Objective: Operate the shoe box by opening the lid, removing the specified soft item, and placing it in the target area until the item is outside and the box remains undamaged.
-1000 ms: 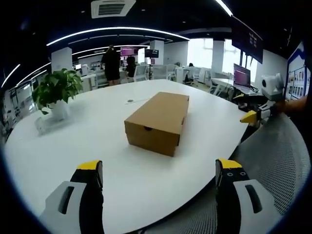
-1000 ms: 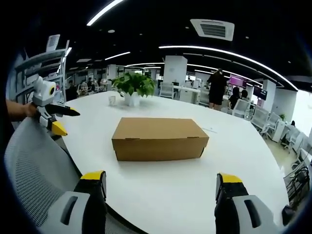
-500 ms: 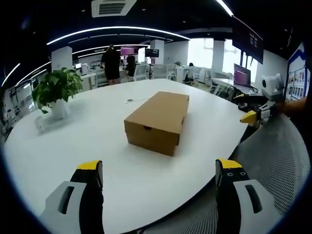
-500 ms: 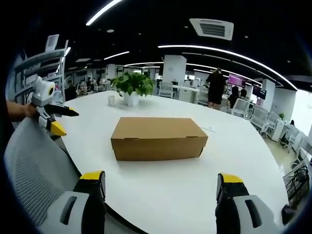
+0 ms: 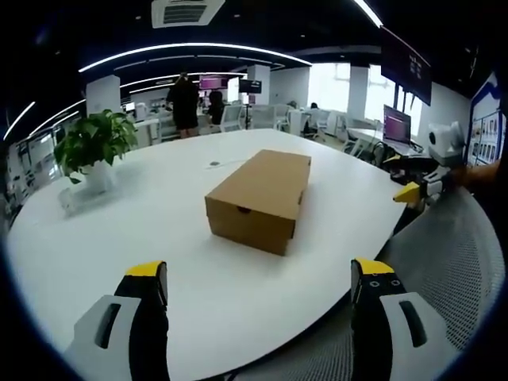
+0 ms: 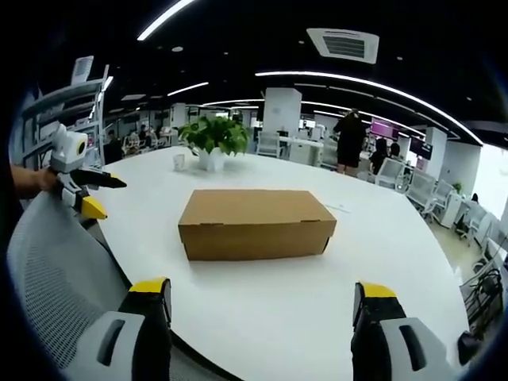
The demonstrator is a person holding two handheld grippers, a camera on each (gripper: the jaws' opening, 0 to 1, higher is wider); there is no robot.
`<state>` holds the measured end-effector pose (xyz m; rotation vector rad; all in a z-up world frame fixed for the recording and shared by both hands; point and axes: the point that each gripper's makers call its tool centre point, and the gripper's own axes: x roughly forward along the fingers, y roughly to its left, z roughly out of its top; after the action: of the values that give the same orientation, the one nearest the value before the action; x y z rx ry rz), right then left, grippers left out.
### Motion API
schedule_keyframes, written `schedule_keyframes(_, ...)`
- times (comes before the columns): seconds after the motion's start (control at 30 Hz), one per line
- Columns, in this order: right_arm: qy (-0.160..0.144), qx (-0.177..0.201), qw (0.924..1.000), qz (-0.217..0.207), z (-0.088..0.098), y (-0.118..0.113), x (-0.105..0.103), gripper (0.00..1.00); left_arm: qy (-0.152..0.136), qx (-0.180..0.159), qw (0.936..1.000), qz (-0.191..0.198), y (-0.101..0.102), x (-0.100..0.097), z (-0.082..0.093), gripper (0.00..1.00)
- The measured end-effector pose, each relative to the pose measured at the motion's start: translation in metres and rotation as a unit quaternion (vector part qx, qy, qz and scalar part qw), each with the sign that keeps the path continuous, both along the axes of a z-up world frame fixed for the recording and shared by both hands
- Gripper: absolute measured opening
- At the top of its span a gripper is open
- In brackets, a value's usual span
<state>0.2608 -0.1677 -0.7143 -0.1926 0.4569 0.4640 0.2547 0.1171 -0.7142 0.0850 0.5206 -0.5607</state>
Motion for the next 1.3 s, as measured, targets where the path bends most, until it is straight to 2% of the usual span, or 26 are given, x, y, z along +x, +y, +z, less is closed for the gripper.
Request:
schedule_keyframes(0.3,0.005,0.007,1.0,-0.004,0.001,-0.003,0.0,0.97,0.002,0.011,0.9999,0.007,0.002,0.001,0.002,1.0)
schedule_keyframes(0.43,0.015,0.013,0.9998,-0.005,-0.001,-0.004,0.0,0.98,0.004,0.02,0.9997,0.01,0.004,0.003,0.007,1.0)
schedule_keyframes(0.77,0.018,0.012,0.9997,0.006,0.005,-0.005,0.003,0.97,0.008,0.029,0.9993,0.021,0.002,0.008,0.019,0.96)
schedule_keyframes(1.0,0.014,0.018,0.9997,0.007,0.014,-0.009,0.013,0.96,-0.005,0.014,0.9994,0.03,-0.003,0.017,0.034,0.95)
schedule_keyframes(1.2,0.012,0.005,0.9994,0.032,0.017,-0.01,0.022,0.95,0.004,0.011,0.9992,0.037,-0.009,0.021,0.03,0.91)
schedule_keyframes(1.3,0.017,0.014,0.9991,0.037,0.018,-0.011,0.028,0.95,0.009,0.01,0.9992,0.038,-0.014,0.022,0.028,0.9)
